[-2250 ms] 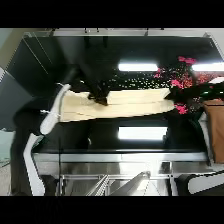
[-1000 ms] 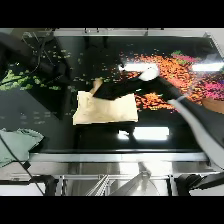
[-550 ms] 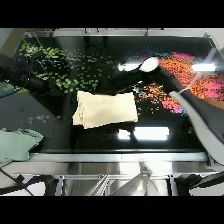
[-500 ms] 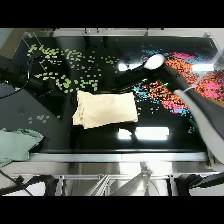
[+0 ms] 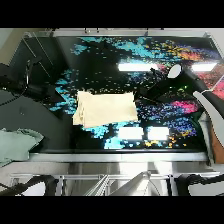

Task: Fold the shirts.

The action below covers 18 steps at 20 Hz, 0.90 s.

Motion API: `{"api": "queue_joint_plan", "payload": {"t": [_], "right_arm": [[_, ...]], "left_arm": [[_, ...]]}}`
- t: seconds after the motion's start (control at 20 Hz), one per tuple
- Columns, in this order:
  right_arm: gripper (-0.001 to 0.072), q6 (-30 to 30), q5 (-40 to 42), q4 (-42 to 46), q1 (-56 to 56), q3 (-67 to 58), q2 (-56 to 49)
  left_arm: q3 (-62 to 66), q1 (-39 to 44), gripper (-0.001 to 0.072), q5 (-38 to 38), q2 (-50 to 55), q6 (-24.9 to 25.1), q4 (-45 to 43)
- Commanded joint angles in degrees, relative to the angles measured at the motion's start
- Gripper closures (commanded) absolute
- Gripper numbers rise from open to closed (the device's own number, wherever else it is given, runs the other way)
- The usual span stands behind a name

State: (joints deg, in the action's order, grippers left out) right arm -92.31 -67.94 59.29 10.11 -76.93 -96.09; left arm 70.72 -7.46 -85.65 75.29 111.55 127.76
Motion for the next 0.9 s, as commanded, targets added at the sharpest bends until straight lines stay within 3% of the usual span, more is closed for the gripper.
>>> {"api": "queue_joint_plan", "payload": {"t": [0.0, 0.15, 0.4, 0.5, 0.55, 0.6, 0.65, 0.85], "right_arm": [[0.0021, 8.09, 1.09, -7.34, -2.23, 2.38, -3.72], [0.0021, 16.28, 1.05, -16.57, -2.40, 2.38, -6.82], [0.0036, 18.71, 0.63, -22.69, -0.55, 2.36, -12.02], [0.0284, 19.67, 0.68, -23.61, 0.68, 2.36, -12.66], [0.0441, 19.71, 0.59, -23.63, 0.94, 2.34, -12.61], [0.0642, 19.71, 0.26, -23.58, 0.92, 2.32, -12.44], [0.0694, 19.67, -0.42, -23.58, 0.74, 2.32, -11.89], [0.0696, 18.93, -5.05, -20.55, -3.21, 0.92, -2.89]], "left_arm": [[-0.22, 0.07, 0.0679, -1.14, -0.22, 0.09, -0.04], [-0.22, 0.17, 0.0679, -1.88, -0.22, 0.07, -0.02], [-0.22, 0.17, 0.0679, -1.99, -0.22, 0.04, -0.02], [-0.22, 0.17, 0.0679, -1.99, -0.22, 0.04, -0.02], [-0.22, 0.17, 0.0679, -1.99, -0.22, 0.00, -0.02], [-0.22, 0.17, 0.0679, -1.99, -0.22, -0.09, 0.00], [-0.22, 0.17, 0.0679, -1.99, -0.22, -0.17, -0.02], [-0.22, 0.17, 0.0679, -1.92, -0.22, -0.17, -0.02]]}}
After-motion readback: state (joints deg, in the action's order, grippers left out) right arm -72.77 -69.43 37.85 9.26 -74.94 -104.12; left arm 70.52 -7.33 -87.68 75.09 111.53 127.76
